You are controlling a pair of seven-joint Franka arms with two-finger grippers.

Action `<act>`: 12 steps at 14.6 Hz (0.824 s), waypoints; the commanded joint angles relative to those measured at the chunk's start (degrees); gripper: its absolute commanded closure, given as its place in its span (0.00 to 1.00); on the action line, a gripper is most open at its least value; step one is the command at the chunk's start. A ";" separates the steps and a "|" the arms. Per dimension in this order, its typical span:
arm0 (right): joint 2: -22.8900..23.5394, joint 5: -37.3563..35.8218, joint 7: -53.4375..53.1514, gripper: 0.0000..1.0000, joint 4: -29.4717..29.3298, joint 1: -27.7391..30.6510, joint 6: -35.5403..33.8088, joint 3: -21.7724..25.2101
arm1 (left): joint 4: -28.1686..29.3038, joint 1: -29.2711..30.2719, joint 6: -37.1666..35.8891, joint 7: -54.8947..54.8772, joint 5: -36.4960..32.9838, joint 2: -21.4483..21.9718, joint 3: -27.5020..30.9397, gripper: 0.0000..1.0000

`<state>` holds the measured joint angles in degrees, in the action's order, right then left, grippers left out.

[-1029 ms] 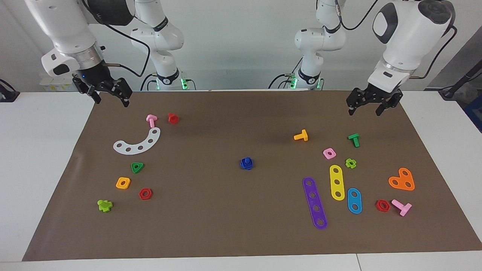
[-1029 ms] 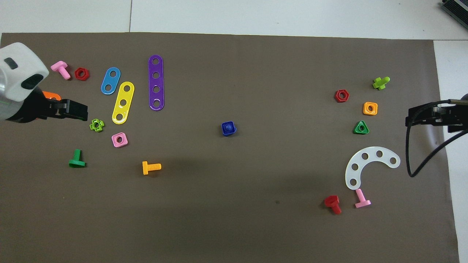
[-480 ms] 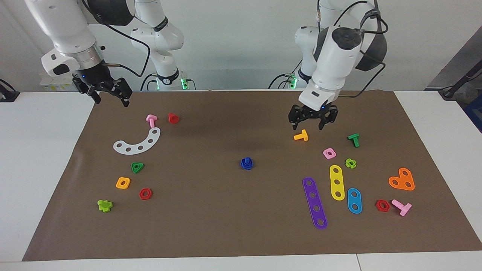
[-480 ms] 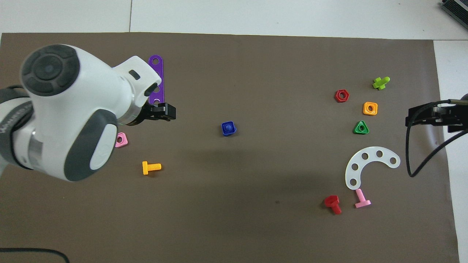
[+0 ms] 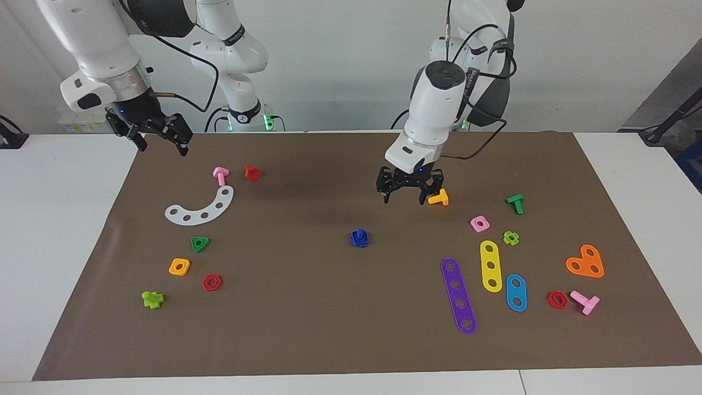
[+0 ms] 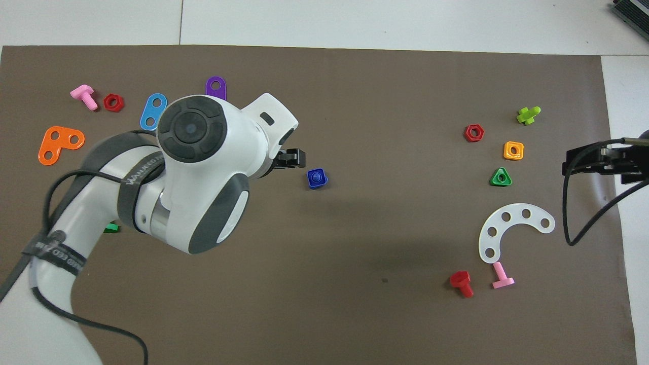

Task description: Unscrew and place screws in storage area

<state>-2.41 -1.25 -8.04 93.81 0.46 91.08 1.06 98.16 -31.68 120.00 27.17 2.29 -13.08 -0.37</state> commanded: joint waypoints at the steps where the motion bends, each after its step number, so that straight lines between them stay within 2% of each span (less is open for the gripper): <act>1: -0.93 1.08 0.65 0.00 1.20 0.42 0.95 -0.18 | -3.93 -3.64 2.96 3.23 0.17 -7.29 1.25 0.05; 3: -0.93 1.08 0.65 0.00 1.20 0.42 0.95 -0.18 | -6.47 -6.45 3.48 3.41 -2.62 -12.30 1.60 0.06; 5: -0.93 1.08 0.65 0.00 1.20 0.42 0.95 -0.18 | -6.58 -6.46 5.32 3.32 -5.10 -13.37 1.52 0.07; 8: -0.93 1.08 0.65 0.00 1.20 0.42 1.03 -0.18 | -6.40 -6.20 10.68 3.06 -5.28 -15.30 1.52 0.09; 12: -0.93 1.08 0.65 0.00 1.20 0.42 0.95 -0.18 | -4.56 -6.20 13.14 2.62 -5.45 -15.84 1.43 0.12</act>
<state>-2.41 -1.25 -8.04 93.81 0.46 91.08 1.06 93.08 -37.36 130.85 29.68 -1.47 -28.10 0.59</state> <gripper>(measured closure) 0.000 0.110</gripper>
